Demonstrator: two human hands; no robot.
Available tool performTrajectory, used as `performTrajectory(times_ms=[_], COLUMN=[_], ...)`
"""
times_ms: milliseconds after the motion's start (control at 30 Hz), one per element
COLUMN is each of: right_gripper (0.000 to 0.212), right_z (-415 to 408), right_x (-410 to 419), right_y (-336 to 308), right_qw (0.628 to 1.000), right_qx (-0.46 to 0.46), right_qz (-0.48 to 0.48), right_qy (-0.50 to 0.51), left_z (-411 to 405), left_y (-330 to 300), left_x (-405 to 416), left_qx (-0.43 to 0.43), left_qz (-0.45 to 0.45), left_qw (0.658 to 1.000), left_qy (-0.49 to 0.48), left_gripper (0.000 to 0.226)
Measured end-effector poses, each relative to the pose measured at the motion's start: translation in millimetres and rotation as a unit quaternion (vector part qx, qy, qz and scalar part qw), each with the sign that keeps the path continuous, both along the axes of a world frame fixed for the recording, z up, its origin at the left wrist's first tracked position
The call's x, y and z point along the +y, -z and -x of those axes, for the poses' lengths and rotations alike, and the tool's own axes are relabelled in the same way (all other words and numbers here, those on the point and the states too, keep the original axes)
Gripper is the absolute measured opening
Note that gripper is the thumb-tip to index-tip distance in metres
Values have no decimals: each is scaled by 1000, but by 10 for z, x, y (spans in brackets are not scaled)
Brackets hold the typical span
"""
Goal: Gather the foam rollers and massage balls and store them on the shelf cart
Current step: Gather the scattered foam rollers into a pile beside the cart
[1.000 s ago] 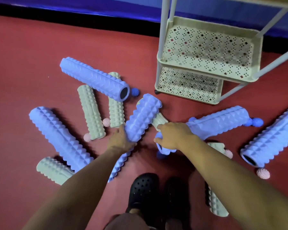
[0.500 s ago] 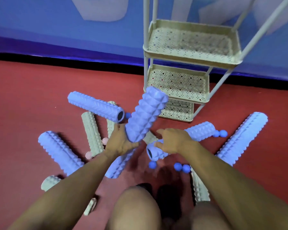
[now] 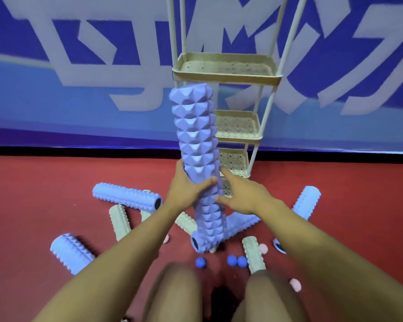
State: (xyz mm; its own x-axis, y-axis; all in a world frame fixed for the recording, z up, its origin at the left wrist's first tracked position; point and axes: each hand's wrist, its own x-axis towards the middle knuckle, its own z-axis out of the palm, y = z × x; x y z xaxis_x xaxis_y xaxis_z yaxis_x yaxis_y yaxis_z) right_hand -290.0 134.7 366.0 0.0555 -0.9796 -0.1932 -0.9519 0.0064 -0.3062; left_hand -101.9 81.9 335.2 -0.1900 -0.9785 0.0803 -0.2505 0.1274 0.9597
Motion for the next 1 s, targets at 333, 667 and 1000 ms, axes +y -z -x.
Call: performTrajectory(times_ms=[333, 667, 1000], right_gripper=[105, 118, 73], right_z=[896, 1800, 2790], right_x=[420, 658, 1012], right_y=[73, 564, 1807], right_qw=[974, 918, 804], right_qx=[-220, -361, -401], right_qz=[16, 69, 121], right_qy=[54, 153, 422], left_z=[905, 2079, 3040], left_y=[-342, -172, 1103], left_x=[139, 204, -38], left_qx=[104, 96, -83], left_qz=[11, -12, -135], left_qw=[994, 993, 954], left_qy=[34, 61, 254], left_gripper=[72, 67, 86])
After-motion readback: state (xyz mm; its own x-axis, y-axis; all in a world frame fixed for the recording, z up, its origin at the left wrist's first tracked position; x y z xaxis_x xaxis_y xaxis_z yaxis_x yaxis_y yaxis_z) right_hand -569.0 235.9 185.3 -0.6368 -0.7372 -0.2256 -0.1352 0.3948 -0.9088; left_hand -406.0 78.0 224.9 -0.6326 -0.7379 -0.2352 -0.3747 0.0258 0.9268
